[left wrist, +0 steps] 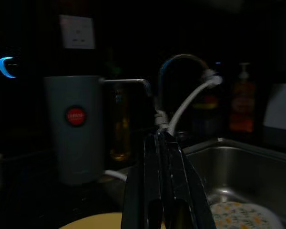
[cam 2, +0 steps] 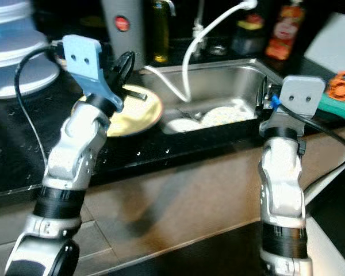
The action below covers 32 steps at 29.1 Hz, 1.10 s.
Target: Kitchen organization
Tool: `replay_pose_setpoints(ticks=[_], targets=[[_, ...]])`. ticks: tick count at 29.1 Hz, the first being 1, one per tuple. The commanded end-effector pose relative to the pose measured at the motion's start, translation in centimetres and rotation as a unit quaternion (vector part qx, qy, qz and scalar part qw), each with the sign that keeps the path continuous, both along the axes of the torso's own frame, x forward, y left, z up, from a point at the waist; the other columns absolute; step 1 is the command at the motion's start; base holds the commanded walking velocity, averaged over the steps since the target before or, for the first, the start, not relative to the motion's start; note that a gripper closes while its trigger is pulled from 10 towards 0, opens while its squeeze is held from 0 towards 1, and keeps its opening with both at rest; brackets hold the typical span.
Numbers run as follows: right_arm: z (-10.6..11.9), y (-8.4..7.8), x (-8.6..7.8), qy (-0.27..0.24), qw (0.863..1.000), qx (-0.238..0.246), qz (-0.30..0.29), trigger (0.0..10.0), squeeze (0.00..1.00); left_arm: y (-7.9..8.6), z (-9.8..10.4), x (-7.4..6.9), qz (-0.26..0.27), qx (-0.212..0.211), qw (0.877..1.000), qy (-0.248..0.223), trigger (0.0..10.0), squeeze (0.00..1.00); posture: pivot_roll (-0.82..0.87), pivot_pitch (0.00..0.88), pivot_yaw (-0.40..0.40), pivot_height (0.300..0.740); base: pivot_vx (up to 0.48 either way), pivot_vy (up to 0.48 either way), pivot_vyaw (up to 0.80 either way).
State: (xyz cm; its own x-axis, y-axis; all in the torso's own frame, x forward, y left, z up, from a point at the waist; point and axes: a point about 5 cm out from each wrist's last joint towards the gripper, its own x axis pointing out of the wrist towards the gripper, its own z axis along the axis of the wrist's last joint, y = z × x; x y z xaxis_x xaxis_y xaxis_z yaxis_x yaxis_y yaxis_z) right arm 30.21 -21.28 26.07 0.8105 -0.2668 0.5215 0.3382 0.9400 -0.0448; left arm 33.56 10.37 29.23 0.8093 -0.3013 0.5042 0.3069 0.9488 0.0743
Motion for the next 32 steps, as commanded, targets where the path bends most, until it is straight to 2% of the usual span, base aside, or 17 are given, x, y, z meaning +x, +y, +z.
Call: replay_pose_setpoints(ticks=[1, 3, 22, 32], targets=[[-0.2, 0.1, 0.0, 0.006, 1.000, 0.000, 0.001, 10.0, 0.00, 0.2, 0.0, 0.0, 0.006, 0.004, 1.000, 0.000, 10.0, 0.00, 0.00, 0.009, -0.061, 0.740, 0.000, 0.000, 0.79], [-0.2, 0.1, 0.1, 0.007, 1.000, -0.001, 0.000, 10.0, 0.00, 0.2, 0.0, 0.0, 0.007, 0.003, 1.000, 0.000, 10.0, 0.00, 0.00, 0.011, -0.062, 0.740, 0.000, 0.000, 0.76], [-0.4, 0.0, 0.2, 0.016, 1.000, 0.007, 0.005, 10.0, 0.00, 0.3, -0.9, 0.4, 0.029, 0.009, 0.999, 0.028, 10.0, 0.00, 0.00, 0.023, -0.069, 0.740, 0.000, 0.000, 0.00], [-0.3, 0.2, 0.2, 0.014, 1.000, 0.007, 0.008, 10.0, 0.00, 0.5, -1.2, 0.8, 0.038, 0.008, 0.999, 0.038, 10.0, 0.00, -0.01, 0.028, -0.067, 0.740, 0.000, -0.477, 0.00]])
